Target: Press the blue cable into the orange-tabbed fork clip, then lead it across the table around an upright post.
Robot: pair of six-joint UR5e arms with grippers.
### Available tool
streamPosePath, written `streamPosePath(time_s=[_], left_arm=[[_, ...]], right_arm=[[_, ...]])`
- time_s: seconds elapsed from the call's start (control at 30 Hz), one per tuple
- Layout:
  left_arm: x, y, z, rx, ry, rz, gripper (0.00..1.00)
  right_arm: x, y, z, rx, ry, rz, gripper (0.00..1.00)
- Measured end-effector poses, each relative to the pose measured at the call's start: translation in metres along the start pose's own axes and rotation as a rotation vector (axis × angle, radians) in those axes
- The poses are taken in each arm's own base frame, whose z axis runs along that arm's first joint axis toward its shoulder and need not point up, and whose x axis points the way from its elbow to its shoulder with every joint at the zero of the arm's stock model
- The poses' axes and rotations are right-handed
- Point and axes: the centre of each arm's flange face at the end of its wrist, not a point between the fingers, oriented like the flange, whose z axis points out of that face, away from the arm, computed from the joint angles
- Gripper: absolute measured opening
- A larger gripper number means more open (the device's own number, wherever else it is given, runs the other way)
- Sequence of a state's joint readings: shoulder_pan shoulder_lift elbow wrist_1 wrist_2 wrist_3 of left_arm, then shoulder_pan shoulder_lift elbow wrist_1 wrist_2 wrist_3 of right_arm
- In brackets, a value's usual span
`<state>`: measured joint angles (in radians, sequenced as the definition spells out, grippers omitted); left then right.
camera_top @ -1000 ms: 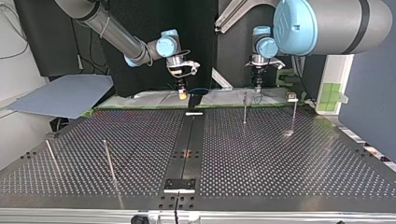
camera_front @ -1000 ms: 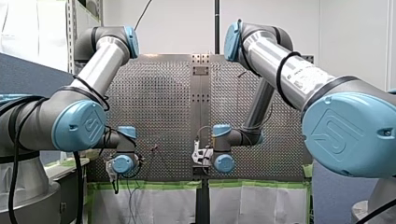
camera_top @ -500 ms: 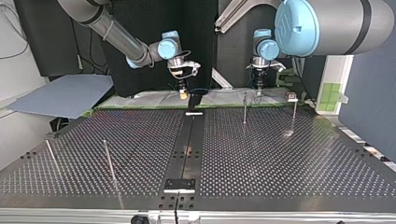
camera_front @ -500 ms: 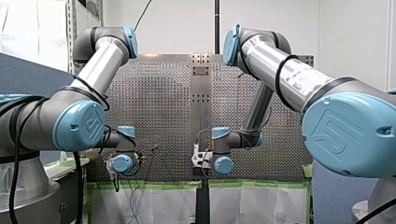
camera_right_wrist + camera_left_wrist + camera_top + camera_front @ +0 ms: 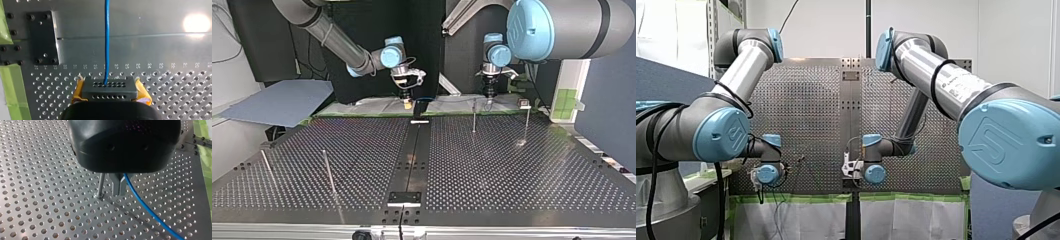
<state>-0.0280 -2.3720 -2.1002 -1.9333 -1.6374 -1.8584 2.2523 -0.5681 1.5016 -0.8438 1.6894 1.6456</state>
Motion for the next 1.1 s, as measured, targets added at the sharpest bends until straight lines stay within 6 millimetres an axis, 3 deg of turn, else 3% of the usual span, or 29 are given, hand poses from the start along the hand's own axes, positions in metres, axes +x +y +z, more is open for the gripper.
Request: streamPosePath(time_s=[0.37,0.83,1.1], left_arm=[[-0.006,-0.005,0.018,0.014,0.013,0.002,0.0],[-0.006,-0.005,0.02,0.02,0.026,-0.032,0.0],[-0.006,-0.006,0.02,0.03,0.03,-0.041,0.0]], right_arm=[[0.002,0.015,0.005,-0.023,0.003,0.003,0.0],[0.0,0.029,0.007,-0.042,-0.003,0.003,0.0],[-0.015,0.039,0.006,-0.058,-0.027,0.005,0.0]])
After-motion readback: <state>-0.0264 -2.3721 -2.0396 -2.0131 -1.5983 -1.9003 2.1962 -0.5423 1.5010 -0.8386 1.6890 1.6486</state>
